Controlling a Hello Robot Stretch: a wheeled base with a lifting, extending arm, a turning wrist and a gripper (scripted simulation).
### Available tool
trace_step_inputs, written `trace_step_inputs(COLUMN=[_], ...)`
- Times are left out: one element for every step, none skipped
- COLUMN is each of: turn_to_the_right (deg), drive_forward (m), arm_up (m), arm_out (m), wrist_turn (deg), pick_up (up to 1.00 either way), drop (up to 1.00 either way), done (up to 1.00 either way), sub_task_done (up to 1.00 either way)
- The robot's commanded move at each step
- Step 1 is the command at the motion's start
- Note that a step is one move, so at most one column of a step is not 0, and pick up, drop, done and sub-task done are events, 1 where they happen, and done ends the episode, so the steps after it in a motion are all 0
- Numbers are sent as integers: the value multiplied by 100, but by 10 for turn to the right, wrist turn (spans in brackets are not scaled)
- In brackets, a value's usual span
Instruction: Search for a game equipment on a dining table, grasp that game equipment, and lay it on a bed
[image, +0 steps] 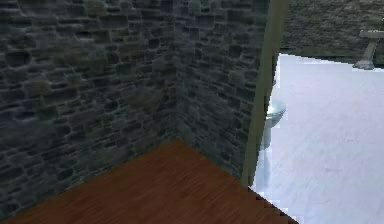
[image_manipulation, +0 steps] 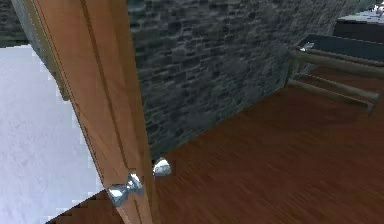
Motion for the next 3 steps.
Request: trace_step_inputs(turn_to_the_right=[0,420,0], drive_forward=[25,0,100], arm_up=[0,0,0], arm_out=[0,0,0], wrist_turn=[0,0,0], pick_up=[0,0,0], drop=[0,0,0], done=[0,0,0], sub_task_done=[0,0,0])
